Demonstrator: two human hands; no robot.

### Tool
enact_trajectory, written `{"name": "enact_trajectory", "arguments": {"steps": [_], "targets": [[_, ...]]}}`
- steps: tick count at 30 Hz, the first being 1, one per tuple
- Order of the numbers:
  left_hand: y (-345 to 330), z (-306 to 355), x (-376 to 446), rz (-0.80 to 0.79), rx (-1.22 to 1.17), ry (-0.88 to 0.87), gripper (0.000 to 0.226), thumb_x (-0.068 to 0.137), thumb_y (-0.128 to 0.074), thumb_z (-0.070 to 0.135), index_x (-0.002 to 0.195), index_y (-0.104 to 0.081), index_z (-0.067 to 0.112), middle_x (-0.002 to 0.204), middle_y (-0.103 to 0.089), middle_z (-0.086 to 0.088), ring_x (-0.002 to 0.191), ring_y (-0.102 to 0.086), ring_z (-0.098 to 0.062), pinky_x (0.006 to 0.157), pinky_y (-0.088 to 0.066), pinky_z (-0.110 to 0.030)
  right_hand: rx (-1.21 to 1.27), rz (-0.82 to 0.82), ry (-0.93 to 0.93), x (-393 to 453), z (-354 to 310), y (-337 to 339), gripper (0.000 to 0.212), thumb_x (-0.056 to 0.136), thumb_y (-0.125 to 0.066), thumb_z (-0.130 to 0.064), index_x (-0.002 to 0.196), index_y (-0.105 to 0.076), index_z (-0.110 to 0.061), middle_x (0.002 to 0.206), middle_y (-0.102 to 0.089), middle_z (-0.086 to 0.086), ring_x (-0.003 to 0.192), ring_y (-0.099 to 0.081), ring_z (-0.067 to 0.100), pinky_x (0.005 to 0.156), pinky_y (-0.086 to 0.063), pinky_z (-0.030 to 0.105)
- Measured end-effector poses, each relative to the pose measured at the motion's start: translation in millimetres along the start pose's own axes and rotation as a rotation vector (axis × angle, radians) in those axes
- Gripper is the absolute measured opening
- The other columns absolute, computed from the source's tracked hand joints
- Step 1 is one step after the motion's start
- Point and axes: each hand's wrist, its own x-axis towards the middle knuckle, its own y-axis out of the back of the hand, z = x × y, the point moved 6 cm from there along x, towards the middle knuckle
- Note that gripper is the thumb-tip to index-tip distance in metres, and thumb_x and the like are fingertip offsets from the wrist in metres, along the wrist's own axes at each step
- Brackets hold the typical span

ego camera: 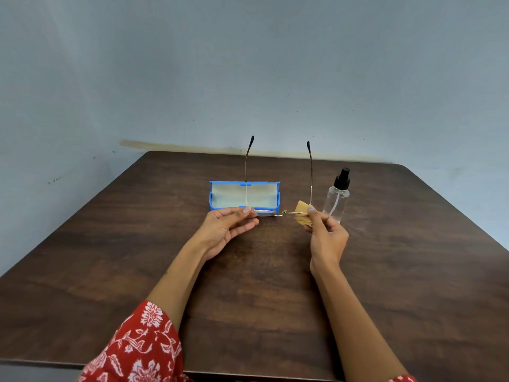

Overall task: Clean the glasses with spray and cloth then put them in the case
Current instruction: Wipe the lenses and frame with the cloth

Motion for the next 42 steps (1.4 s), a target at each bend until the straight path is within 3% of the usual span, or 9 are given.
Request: {"name": "enact_trajectory", "arguments": {"steps": [5,8,11,15,20,24,32,38,42], "targets": [[-3.0,-0.4,-1.1,0.051,0.027,-0.031,0.014,0.086,-0.06,0.007,0.086,-0.07,-0.003,0.081,-0.072,-0.017,0.078,-0.072,-0.025,0.068,-0.058,-0.026,-0.019,0.033,0.003,-2.2,0.1,-1.2,0.016,0.087,-0.065,-0.023,0.072,-0.07,-0.022,0.068,-0.068,-0.012,0.067,-0.063,0.004,0.064,-0.052,0.014],[-2.7,0.4,-1.3,0.115,0.013,-0.034,0.014,0.085,-0.063,0.01,0.082,-0.071,-0.001,0.078,-0.073,-0.017,0.076,-0.072,-0.024,0.066,-0.058,-0.025,-0.098,0.134,0.051,-5.3,-4.4,5.4,0.008,0.086,-0.064,-0.019,0.082,-0.071,-0.021,0.072,-0.067,-0.009,0.067,-0.058,0.009,0.066,-0.051,0.018],[-3.6,2.6,-2.2,0.171,-0.001,-0.064,0.015,0.086,-0.062,0.009,0.08,-0.07,-0.001,0.074,-0.072,-0.016,0.072,-0.072,-0.023,0.063,-0.058,-0.025,-0.258,0.209,0.31,-13.9,-25.4,8.5,0.014,0.086,-0.061,-0.012,0.098,-0.067,-0.016,0.094,-0.065,0.003,0.07,-0.056,0.012,0.066,-0.046,0.012],[-10.6,2.9,-5.5,0.211,0.011,-0.106,0.015,0.087,-0.061,0.008,0.08,-0.07,-0.002,0.071,-0.072,-0.016,0.068,-0.072,-0.023,0.062,-0.058,-0.025,-0.344,0.076,0.722,-41.0,-50.7,-11.6,0.031,0.085,-0.063,-0.002,0.113,-0.054,-0.009,0.104,-0.063,0.006,0.087,-0.061,0.017,0.08,-0.048,0.02],[-19.0,0.4,-8.7,0.206,-0.005,-0.106,0.014,0.087,-0.062,0.009,0.081,-0.069,-0.002,0.071,-0.072,-0.017,0.069,-0.072,-0.024,0.061,-0.058,-0.025,-0.535,-0.068,1.04,-60.0,-56.1,-30.5,0.029,0.072,-0.066,0.015,0.098,-0.066,0.002,0.094,-0.062,0.012,0.092,-0.055,0.016,0.087,-0.043,0.017],[-24.9,-2.6,-10.0,0.184,-0.02,-0.089,0.013,0.086,-0.062,0.009,0.083,-0.069,-0.002,0.073,-0.072,-0.017,0.07,-0.072,-0.024,0.061,-0.058,-0.025,-0.582,-0.16,1.166,-68.8,-52.7,-41.2,0.022,0.074,-0.069,0.011,0.095,-0.07,0.004,0.094,-0.066,0.016,0.092,-0.056,0.018,0.086,-0.046,0.022],[-22.0,3.2,-14.8,0.269,0.021,-0.135,0.012,0.086,-0.063,0.006,0.077,-0.07,0.004,0.06,-0.07,-0.006,0.057,-0.068,-0.012,0.054,-0.056,-0.021,-0.74,-0.343,1.227,-77.8,-40.4,-54.8,0.019,0.077,-0.071,0.001,0.096,-0.072,-0.002,0.096,-0.069,0.01,0.086,-0.064,0.025,0.078,-0.053,0.029],[-19.6,0.7,-14.1,0.296,0.071,-0.071,0.011,0.086,-0.062,0.007,0.081,-0.07,0.0,0.072,-0.072,-0.016,0.066,-0.072,-0.022,0.061,-0.059,-0.027,-0.648,-0.205,1.134,-64.0,-49.0,-43.5,0.019,0.076,-0.07,0.002,0.095,-0.073,0.002,0.089,-0.068,0.015,0.083,-0.066,0.026,0.079,-0.048,0.021],[-19.0,-0.6,-12.0,0.291,0.07,-0.092,0.012,0.086,-0.062,0.006,0.082,-0.07,-0.002,0.072,-0.072,-0.017,0.066,-0.072,-0.023,0.059,-0.059,-0.026,-0.631,-0.239,1.132,-63.8,-46.4,-47.9,0.019,0.078,-0.067,0.0,0.095,-0.072,0.003,0.092,-0.067,0.017,0.084,-0.066,0.029,0.079,-0.051,0.027]]}}
